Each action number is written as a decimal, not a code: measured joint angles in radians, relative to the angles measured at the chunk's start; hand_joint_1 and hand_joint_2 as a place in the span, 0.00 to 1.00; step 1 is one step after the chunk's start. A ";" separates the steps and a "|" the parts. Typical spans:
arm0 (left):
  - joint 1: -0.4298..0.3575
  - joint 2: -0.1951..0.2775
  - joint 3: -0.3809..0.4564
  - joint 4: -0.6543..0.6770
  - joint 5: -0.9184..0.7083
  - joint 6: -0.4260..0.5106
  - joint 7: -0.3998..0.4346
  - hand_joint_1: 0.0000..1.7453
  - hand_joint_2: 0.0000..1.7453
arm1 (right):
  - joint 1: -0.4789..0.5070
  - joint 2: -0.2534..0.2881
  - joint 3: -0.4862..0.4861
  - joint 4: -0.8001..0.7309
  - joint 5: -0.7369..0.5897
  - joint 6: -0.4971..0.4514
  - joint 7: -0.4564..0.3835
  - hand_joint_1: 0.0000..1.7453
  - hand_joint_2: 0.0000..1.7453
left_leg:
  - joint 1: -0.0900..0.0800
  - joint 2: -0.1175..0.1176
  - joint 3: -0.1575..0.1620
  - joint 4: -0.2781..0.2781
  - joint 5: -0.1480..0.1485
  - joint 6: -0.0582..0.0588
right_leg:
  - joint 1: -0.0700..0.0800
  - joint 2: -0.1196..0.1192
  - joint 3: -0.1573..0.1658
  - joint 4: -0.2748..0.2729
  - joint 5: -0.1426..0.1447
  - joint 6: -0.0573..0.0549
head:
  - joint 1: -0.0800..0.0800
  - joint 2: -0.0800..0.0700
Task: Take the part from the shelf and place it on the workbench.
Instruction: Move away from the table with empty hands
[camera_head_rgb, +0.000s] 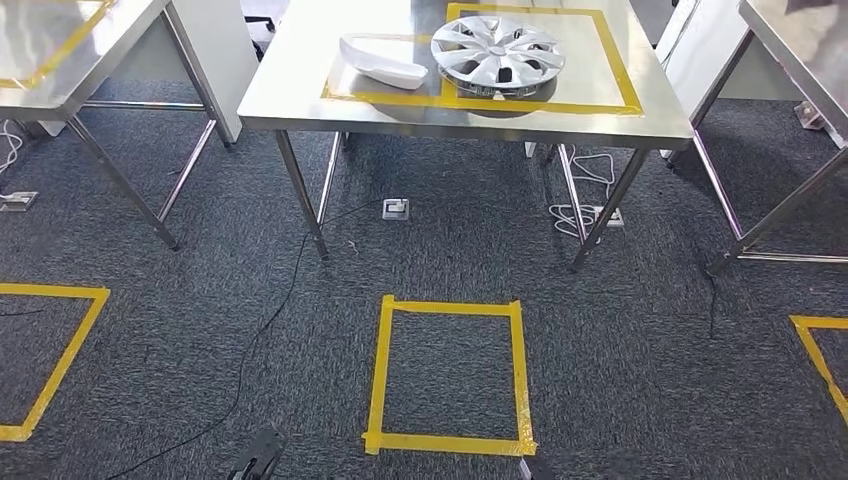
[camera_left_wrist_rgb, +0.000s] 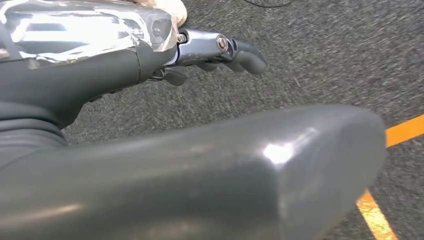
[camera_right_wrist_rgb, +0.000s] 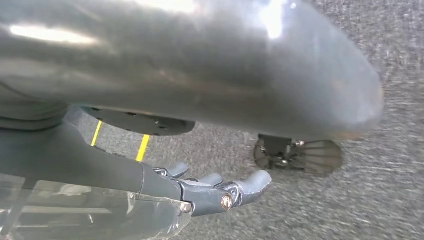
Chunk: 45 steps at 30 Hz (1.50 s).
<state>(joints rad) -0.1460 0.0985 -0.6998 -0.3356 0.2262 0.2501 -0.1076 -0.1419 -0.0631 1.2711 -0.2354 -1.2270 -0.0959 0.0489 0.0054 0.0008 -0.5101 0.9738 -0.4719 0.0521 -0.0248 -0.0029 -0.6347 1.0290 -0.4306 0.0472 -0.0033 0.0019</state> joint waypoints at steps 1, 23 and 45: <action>0.000 -0.001 0.000 0.001 0.000 -0.001 0.000 0.00 0.00 | 0.000 0.000 0.000 0.001 0.000 -0.001 0.000 0.00 0.00 | 0.000 0.002 -0.012 -0.001 0.011 0.007 | 0.000 0.000 -0.020 0.054 -0.043 -0.008 | 0.000 0.000; -0.008 0.002 -0.006 0.007 -0.034 -0.041 0.012 0.00 0.00 | -0.004 -0.006 -0.010 0.009 0.000 -0.001 -0.001 0.00 0.00 | 0.020 -0.003 -0.060 0.188 -0.031 -0.066 | 0.000 -0.003 0.025 -0.039 0.028 -0.032 | -0.003 0.000; -0.021 -0.009 -0.019 0.012 -0.044 -0.031 0.019 0.00 0.00 | 0.002 -0.019 -0.028 0.014 0.005 0.000 0.000 0.00 0.00 | -0.003 0.003 -0.174 0.013 0.131 -0.035 | 0.019 -0.001 0.193 -0.092 -0.090 -0.047 | 0.002 0.000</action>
<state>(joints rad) -0.1673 0.0894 -0.7189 -0.3240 0.1819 0.2189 -0.0889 -0.1399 -0.0824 1.2431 -0.2210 -1.2223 -0.0962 0.0488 0.0022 0.0040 -0.6845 0.9871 -0.3408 0.0166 -0.0053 -0.0037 -0.4413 0.9367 -0.5207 0.0004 -0.0014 0.0019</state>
